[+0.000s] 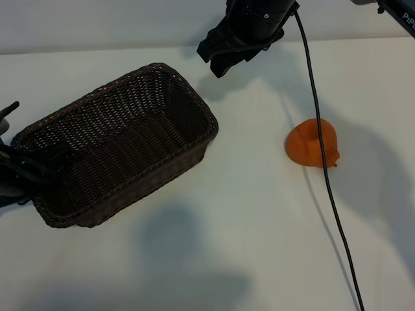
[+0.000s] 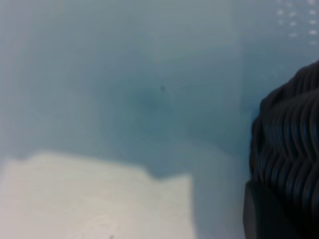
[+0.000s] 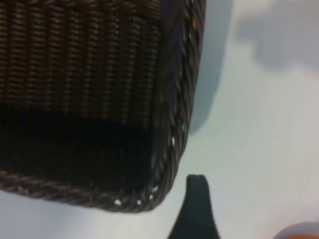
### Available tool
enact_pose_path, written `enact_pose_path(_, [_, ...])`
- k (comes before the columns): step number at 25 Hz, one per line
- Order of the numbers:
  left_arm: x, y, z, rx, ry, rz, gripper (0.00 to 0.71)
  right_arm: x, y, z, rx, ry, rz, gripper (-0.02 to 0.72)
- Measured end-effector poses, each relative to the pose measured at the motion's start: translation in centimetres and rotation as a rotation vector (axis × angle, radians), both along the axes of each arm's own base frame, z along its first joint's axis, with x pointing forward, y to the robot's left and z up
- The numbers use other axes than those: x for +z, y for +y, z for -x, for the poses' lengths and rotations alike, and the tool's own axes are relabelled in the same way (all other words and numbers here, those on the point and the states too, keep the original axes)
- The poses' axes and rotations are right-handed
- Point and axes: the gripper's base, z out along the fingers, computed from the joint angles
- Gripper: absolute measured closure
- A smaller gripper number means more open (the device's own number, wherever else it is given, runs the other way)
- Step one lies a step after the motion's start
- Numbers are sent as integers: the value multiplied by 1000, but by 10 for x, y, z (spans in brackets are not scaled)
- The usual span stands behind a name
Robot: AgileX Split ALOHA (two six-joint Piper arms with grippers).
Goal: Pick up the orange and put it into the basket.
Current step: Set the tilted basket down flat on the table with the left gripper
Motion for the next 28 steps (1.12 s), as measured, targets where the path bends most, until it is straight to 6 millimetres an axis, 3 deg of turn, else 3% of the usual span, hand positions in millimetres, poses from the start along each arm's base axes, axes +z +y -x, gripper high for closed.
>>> enact_pose_path(9, [1, -10, 0, -158, 3, 42, 555, 0, 0, 0, 0, 0, 0, 144])
enact_pose_path(20, [29, -18, -28, -307, -61, 69, 555, 0, 0, 0, -6, 2, -2, 144])
enact_pose_path(28, [32, -18, -40, -388, -50, 34, 556, 0, 0, 0, -6, 2, -2, 144])
